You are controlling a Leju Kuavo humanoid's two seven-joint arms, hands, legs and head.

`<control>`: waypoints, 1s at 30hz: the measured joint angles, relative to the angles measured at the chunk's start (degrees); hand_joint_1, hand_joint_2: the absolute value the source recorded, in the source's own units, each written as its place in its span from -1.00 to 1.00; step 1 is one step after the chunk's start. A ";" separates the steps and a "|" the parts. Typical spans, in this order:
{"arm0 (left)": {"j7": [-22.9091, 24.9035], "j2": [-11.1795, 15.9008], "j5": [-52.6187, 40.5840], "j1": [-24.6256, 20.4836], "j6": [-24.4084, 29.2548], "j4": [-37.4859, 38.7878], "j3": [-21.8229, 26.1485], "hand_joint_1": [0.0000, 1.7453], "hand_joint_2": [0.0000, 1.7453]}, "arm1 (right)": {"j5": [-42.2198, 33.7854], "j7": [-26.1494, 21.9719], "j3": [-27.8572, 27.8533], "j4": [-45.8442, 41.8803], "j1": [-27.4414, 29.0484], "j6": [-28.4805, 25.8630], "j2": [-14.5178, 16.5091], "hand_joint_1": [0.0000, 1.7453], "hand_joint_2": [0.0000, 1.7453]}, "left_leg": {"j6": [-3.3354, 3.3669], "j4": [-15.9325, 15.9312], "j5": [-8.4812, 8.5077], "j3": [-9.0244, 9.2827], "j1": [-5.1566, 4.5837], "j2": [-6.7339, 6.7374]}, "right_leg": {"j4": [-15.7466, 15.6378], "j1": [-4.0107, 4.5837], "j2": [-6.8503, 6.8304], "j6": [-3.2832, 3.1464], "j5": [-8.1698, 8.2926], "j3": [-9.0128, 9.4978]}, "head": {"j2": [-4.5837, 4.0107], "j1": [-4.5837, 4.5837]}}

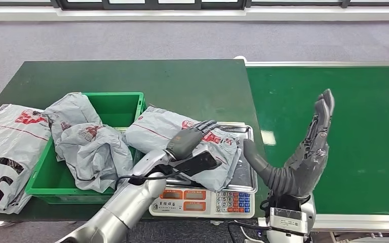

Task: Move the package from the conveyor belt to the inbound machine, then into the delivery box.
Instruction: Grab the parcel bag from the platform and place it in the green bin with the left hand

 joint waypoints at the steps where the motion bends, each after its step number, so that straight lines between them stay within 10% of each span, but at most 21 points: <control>1: 0.17 -0.38 -0.08 -1.11 0.08 1.52 -0.85 -1.00 1.00 | 0.03 0.15 0.00 0.05 -0.10 0.34 0.00 -1.00 1.00 | 0.00 0.00 0.00 -0.02 0.00 0.00 | 0.00 0.00 0.00 0.00 0.00 -0.02 | 0.00 0.00; 18: 1.48 -4.12 -1.64 -8.19 0.12 16.43 -12.04 -0.96 1.00 | -0.09 -0.54 -0.01 1.44 -0.78 1.98 -0.02 -1.00 1.00 | 0.00 -0.02 0.00 -0.14 0.01 -0.02 | 0.00 0.01 -0.01 0.00 -0.02 -0.14 | 0.00 -0.01; 22: 2.54 -4.64 -2.03 -9.07 -1.13 19.24 -13.83 0.61 1.00 | -0.66 -0.29 -0.01 1.53 -1.10 2.00 -0.06 -1.00 1.00 | 0.00 -0.03 0.00 -0.13 0.01 -0.05 | 0.00 0.01 -0.02 0.00 -0.02 -0.10 | 0.00 0.00; 24: 2.78 -4.80 -2.03 -9.47 -2.18 20.41 -14.41 1.00 1.00 | -0.94 -0.13 -0.02 1.62 -1.44 2.00 -0.09 -1.00 1.00 | 0.00 -0.03 0.00 -0.13 0.01 -0.05 | 0.00 0.01 -0.02 0.00 -0.02 -0.08 | 0.00 -0.01; 30: 3.15 -4.79 -2.30 -10.75 -3.01 22.57 -15.71 1.00 1.00 | -1.35 -0.05 -0.02 1.67 -1.84 1.99 -0.25 -1.00 1.00 | 0.05 -0.02 0.03 -0.11 0.01 -0.05 | 0.00 0.01 -0.07 0.00 -0.02 -0.03 | 0.00 0.00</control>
